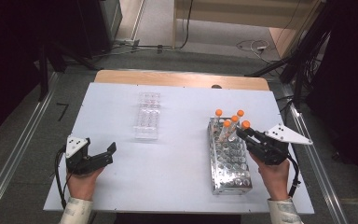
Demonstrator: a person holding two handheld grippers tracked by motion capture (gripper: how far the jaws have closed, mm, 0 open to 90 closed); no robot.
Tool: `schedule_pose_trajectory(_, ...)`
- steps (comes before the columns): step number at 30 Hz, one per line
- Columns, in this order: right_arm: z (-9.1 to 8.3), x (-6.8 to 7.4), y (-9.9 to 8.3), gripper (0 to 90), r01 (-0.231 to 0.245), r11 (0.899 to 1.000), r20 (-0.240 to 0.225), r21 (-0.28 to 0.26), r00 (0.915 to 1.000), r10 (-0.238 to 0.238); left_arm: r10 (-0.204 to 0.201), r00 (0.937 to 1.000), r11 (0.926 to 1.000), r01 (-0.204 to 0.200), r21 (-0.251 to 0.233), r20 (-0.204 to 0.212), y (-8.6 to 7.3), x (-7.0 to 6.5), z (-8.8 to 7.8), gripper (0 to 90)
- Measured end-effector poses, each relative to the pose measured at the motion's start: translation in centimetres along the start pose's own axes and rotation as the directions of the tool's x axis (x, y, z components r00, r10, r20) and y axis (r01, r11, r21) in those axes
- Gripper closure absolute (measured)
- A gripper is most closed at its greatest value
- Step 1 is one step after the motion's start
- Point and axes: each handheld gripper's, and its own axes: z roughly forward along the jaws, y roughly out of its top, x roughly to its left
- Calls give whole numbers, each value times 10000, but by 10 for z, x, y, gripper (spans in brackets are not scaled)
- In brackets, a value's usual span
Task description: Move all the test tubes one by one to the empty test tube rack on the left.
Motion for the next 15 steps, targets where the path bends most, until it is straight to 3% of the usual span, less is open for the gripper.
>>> schedule_pose_trajectory(10, 2, 21, 6, 722, 137, 9999, -568, 55, 9983, -134, 92, 9999, 10000, -92, -32, 122, 1, -6, -1, 40)
schedule_pose_trajectory(15, 8, 38, 7, 722, 453, 9987, -938, 230, 9947, -429, 160, 9996, 9999, -159, -29, 244, 2, -9, -1, 40)
